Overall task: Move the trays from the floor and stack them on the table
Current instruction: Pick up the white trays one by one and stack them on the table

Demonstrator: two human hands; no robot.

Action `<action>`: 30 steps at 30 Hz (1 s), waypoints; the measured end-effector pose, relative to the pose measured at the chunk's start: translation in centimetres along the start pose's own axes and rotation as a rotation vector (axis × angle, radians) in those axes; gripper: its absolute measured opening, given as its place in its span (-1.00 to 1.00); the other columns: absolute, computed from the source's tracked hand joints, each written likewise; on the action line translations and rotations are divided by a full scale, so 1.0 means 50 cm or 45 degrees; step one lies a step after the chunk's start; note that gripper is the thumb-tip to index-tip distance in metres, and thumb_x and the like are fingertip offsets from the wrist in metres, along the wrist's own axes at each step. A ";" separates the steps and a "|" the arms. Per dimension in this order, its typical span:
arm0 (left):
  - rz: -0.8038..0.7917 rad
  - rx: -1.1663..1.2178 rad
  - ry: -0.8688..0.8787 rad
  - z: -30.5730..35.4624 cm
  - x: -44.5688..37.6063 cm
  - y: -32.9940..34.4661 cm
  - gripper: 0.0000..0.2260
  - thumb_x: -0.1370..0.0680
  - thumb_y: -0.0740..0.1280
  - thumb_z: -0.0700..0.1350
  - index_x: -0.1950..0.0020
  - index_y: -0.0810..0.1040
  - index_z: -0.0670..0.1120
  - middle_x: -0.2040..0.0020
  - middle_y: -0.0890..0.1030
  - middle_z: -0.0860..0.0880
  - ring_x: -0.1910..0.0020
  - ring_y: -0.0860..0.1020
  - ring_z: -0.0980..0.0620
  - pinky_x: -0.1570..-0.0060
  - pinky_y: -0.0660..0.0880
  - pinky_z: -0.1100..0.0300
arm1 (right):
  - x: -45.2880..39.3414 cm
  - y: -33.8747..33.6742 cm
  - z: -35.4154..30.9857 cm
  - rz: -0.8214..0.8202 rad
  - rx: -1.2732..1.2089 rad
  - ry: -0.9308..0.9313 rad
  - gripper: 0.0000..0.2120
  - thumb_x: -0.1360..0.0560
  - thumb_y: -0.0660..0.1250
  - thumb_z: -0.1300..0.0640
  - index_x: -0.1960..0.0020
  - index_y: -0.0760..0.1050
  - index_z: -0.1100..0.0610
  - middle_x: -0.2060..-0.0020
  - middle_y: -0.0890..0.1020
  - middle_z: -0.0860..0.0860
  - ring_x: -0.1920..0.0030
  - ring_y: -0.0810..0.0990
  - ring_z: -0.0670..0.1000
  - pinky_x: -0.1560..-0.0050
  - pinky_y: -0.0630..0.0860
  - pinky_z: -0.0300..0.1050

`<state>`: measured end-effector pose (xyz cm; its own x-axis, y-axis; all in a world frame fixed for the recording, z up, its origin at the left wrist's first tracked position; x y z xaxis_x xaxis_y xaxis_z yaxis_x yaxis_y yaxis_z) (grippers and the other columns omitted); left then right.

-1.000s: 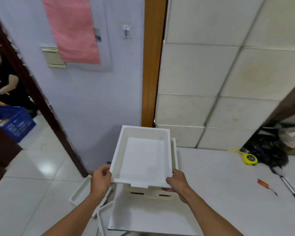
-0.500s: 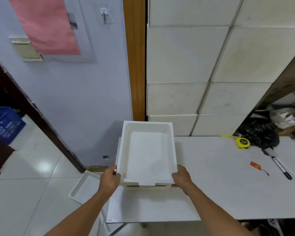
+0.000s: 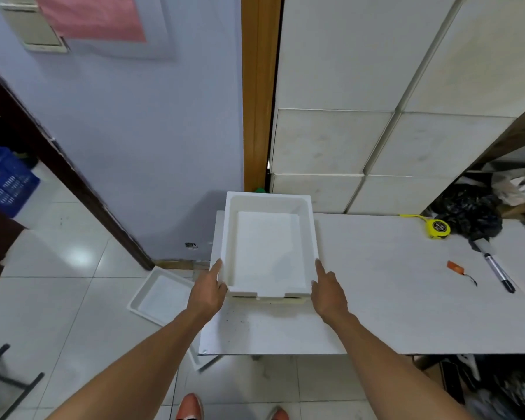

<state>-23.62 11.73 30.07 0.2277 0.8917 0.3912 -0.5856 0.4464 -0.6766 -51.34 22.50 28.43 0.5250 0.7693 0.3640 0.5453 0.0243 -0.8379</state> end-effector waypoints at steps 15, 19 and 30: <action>-0.169 -0.308 0.067 -0.040 -0.036 -0.052 -0.45 -0.60 0.17 -0.05 -0.55 0.04 0.15 -0.32 0.52 -0.13 -0.14 0.56 -0.13 -0.10 0.55 -0.03 | -0.001 0.002 -0.127 0.130 0.208 -0.053 -0.55 -0.57 0.13 0.22 -0.46 0.26 0.14 -0.44 0.27 0.12 -0.37 0.27 0.14 -0.30 0.37 0.02; -0.106 -0.318 0.078 -0.074 -0.049 -0.122 -0.45 -0.57 0.18 -0.09 -0.53 0.09 0.12 -0.10 0.61 -0.18 0.03 0.57 -0.14 0.11 0.50 0.03 | 0.005 0.009 -0.224 0.205 0.053 -0.158 -0.59 -0.59 0.11 0.22 -0.44 0.30 0.16 -0.39 0.36 0.12 -0.36 0.31 0.13 -0.31 0.40 0.05; -0.070 -0.338 -0.208 -0.414 -0.142 -0.283 -0.48 -0.58 0.14 -0.05 -0.54 0.11 0.07 -0.30 0.43 -0.21 -0.28 0.44 -0.21 -0.17 0.45 -0.07 | 0.012 0.198 -0.607 0.212 -0.172 -0.552 -0.72 -0.58 0.14 0.26 -0.24 0.49 0.16 -0.16 0.55 0.08 -0.21 0.46 0.07 -0.25 0.43 -0.11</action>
<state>-0.83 0.64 23.96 0.1127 0.8516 0.5120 -0.3476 0.5165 -0.7826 -25.79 3.84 32.71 0.3073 0.9516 0.0021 0.5721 -0.1830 -0.7995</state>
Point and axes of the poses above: each hand's wrist, its own x-axis away from the middle knuckle, its own y-axis out of the palm, z = x × y, the point moved 9 cm from there along -x, towards the middle knuckle
